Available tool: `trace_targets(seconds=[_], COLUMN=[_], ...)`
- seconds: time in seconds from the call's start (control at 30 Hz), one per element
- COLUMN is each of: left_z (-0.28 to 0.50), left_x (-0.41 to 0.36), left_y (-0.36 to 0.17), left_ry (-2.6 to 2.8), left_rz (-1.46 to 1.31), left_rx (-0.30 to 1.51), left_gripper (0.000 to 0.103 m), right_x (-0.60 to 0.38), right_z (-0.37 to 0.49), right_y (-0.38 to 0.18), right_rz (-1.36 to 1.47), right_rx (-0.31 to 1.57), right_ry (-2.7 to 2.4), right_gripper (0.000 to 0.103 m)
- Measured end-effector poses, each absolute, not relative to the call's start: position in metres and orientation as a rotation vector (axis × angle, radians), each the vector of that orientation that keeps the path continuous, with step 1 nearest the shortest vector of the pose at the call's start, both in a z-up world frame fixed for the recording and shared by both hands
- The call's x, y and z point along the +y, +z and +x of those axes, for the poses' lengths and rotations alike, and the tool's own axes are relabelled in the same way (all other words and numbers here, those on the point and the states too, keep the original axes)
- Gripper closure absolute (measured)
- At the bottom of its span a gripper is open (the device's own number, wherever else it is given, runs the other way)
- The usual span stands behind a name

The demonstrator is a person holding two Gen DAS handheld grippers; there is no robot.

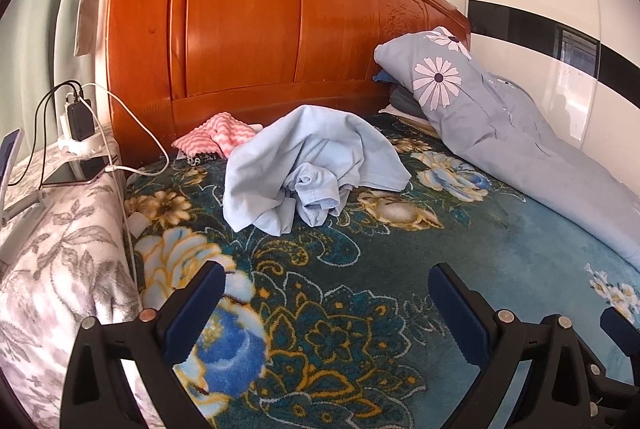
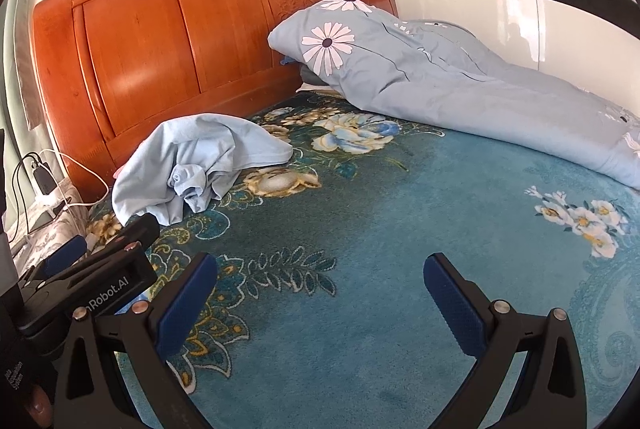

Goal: Fold clothes

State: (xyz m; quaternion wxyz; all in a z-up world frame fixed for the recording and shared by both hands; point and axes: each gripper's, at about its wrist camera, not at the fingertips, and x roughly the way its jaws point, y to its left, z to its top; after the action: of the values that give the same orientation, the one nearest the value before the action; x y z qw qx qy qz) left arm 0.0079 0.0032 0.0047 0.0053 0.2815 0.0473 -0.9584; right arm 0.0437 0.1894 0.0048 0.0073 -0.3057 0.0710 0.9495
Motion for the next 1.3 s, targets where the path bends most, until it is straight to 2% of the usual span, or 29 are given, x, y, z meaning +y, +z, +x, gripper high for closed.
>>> trace_targets(seconds=[0.3, 0.47, 0.6, 0.7, 0.83, 0.97, 1.17, 1.23, 1.3], left_z=[0.013, 0.011, 0.013, 0.013, 0.009, 0.007, -0.001, -0.006, -0.011], left_x=[0.008, 0.005, 0.008, 0.006, -0.007, -0.026, -0.047, -0.052, -0.056], left_y=[0.007, 0.008, 0.012, 0.014, 0.012, 0.009, 0.002, -0.004, -0.011], left_ry=[-3.005, -3.021, -3.018, -3.018, -3.009, -2.988, -2.907, -2.891, -2.875], left_rz=[0.786, 0.826, 0.791, 0.811, 0.892, 0.907, 0.946, 1.0, 1.066], left_rx=[0.094, 0.114, 0.053, 0.063, 0.166, 0.245, 0.194, 0.211, 0.248], left_gripper=[0.0, 0.0, 0.0, 0.0, 0.0, 0.0, 0.0, 0.0, 0.0], right_x=[0.188, 0.189, 0.189, 0.189, 0.19, 0.186, 0.179, 0.15, 0.111], right_z=[0.043, 0.043, 0.044, 0.044, 0.044, 0.016, -0.027, -0.057, -0.086], right_y=[0.002, 0.003, 0.003, 0.003, 0.003, 0.016, 0.036, 0.06, 0.081], right_rz=[-0.969, -0.95, -0.935, -0.923, -0.908, -0.948, -1.009, -1.078, -1.18], right_rx=[0.208, 0.218, 0.226, 0.231, 0.239, 0.282, 0.35, 0.311, 0.193], right_ry=[2.946, 2.953, 2.958, 2.961, 2.966, 3.036, 3.14, 3.23, 3.347], right_gripper=[0.0, 0.0, 0.0, 0.0, 0.0, 0.0, 0.0, 0.0, 0.0])
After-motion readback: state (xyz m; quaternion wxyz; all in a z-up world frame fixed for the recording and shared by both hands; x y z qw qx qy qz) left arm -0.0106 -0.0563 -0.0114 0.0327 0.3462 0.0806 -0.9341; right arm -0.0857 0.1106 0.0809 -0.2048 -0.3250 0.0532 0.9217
